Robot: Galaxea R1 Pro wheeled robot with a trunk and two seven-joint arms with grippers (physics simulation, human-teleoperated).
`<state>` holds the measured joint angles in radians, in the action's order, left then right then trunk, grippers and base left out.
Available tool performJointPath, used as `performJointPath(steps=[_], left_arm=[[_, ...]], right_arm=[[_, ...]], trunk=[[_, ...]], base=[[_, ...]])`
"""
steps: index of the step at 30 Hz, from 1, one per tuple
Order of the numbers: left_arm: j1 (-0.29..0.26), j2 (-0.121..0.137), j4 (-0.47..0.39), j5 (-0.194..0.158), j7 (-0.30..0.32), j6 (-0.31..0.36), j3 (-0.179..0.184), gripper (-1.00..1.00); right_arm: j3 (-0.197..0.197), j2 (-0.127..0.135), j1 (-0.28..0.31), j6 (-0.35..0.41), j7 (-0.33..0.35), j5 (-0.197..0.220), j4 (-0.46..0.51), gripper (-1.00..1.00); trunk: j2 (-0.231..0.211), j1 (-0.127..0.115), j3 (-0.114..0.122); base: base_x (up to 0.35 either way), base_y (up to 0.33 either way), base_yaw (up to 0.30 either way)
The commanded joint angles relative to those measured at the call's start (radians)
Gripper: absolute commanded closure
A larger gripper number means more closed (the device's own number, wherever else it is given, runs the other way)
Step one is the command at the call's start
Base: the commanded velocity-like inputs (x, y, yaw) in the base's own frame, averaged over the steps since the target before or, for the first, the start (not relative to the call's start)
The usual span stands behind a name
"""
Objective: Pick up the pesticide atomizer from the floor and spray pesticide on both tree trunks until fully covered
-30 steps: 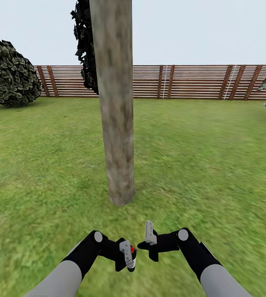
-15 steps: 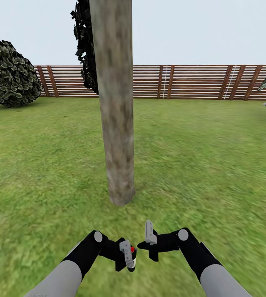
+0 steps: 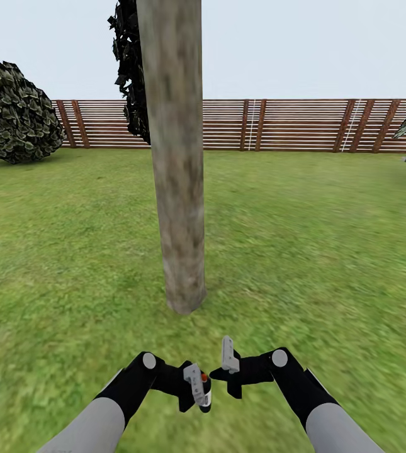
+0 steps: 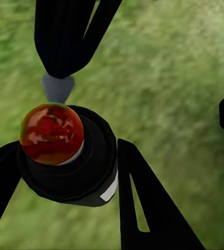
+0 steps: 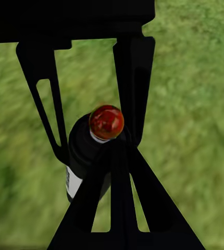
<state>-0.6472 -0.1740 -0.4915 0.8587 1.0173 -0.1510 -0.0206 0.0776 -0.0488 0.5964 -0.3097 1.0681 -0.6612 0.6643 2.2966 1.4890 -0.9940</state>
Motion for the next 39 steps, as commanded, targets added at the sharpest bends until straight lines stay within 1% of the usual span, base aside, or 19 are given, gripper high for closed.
performJointPath(steps=[1,9,10,11,12,15,18,19,22,25,27,29,30,31,32,34,35,38,39], left_arm=[[0.000,-0.001,-0.001,0.009,0.001,-0.010,-0.002,1.00],[0.000,-0.001,-0.001,0.008,0.004,-0.015,-0.001,1.00],[0.002,0.143,0.011,0.022,0.001,-0.011,0.001,1.00],[0.004,0.172,0.011,0.022,0.001,-0.012,0.001,1.00],[0.006,0.194,0.013,0.022,0.001,-0.013,0.001,1.00],[0.011,0.240,0.016,0.020,0.001,-0.024,0.001,1.00],[0.011,0.249,0.017,0.020,0.001,-0.028,0.000,1.00],[0.011,0.252,0.017,0.021,0.001,-0.028,-0.001,1.00],[0.011,0.266,0.017,0.021,0.001,-0.028,-0.002,1.00],[0.014,0.297,0.007,0.017,-0.003,-0.028,-0.006,1.00],[0.015,0.316,0.004,0.013,-0.008,-0.025,-0.012,1.00],[0.014,0.331,0.003,-0.001,-0.035,-0.022,-0.060,1.00],[0.014,0.333,0.004,-0.011,-0.057,-0.019,-0.099,1.00],[0.015,0.334,0.011,-0.028,-0.123,-0.015,-0.194,1.00],[0.015,0.333,0.013,-0.033,-0.163,-0.014,-0.245,1.00],[0.015,0.327,0.031,-0.042,-0.290,-0.012,-0.398,1.00],[0.015,0.325,0.064,-0.043,-0.347,-0.012,-0.472,1.00],[0.015,0.320,0.150,-0.044,-0.465,-0.013,-0.588,1.00],[0.015,0.316,0.186,-0.045,-0.536,-0.012,-0.619,1.00]], right_arm=[[-0.001,0.000,0.000,-0.005,0.001,-0.007,0.001,1.00],[-0.001,0.000,0.000,-0.005,0.001,-0.008,0.001,1.00],[0.001,0.000,0.000,-0.005,0.001,-0.007,0.000,1.00],[0.001,0.000,0.000,-0.005,0.001,-0.007,0.000,1.00],[0.001,0.000,0.000,-0.005,0.001,-0.007,0.000,1.00],[0.001,0.001,0.000,-0.005,0.001,-0.008,-0.002,1.00],[0.001,0.005,0.000,-0.005,0.001,-0.009,-0.004,1.00],[0.001,0.006,0.001,-0.005,0.002,-0.009,-0.004,-1.00],[0.001,0.008,0.000,-0.005,0.002,-0.009,-0.005,-1.00],[-0.004,0.012,0.000,-0.007,-0.001,-0.008,-0.006,-1.00],[-0.006,0.025,0.000,-0.007,-0.006,-0.007,-0.007,-1.00],[-0.020,0.065,-0.001,-0.007,-0.060,-0.003,-0.022,-1.00],[-0.039,0.080,-0.001,-0.008,-0.102,-0.002,-0.039,-1.00],[-0.099,0.098,-0.001,-0.008,-0.212,-0.001,-0.104,-1.00],[-0.136,0.103,-0.001,-0.008,-0.277,0.000,-0.151,-1.00],[-0.239,0.109,-0.001,-0.008,-0.499,0.000,-0.292,-1.00],[-0.278,0.110,-0.002,-0.008,-0.624,0.000,-0.345,-1.00],[-0.310,0.106,-0.004,-0.013,-0.877,0.002,-0.447,-1.00],[-0.317,0.103,-0.004,-0.019,-0.990,0.004,-0.492,-1.00]], trunk=[[0.000,0.000,-0.001],[0.000,0.000,-0.001],[0.000,0.000,-0.001],[0.000,0.000,-0.001],[0.000,0.000,-0.001],[0.000,0.000,-0.001],[0.000,0.000,-0.001],[0.000,0.000,-0.001],[0.000,0.000,-0.001],[0.000,0.000,-0.001],[0.000,0.000,-0.001],[0.000,0.000,-0.001],[0.000,0.000,-0.001],[0.000,0.000,-0.001],[0.000,0.000,-0.001],[0.000,0.000,-0.001],[0.000,0.000,-0.001],[0.000,0.000,-0.001],[0.000,0.000,-0.001]], base=[[0.000,0.000,0.000],[0.000,0.000,0.000],[0.000,0.000,0.000],[0.000,0.000,0.000],[0.000,0.000,0.000],[0.000,0.000,0.000],[0.000,0.000,0.000],[0.000,0.000,0.000],[0.000,0.000,0.000],[0.000,0.000,0.000],[0.000,0.000,0.000],[0.000,0.000,0.000],[0.000,0.000,0.000],[0.000,0.000,0.000],[0.000,0.000,0.000],[0.000,0.000,0.000],[0.000,0.000,0.000],[0.000,0.000,0.000],[0.000,0.000,0.000]])
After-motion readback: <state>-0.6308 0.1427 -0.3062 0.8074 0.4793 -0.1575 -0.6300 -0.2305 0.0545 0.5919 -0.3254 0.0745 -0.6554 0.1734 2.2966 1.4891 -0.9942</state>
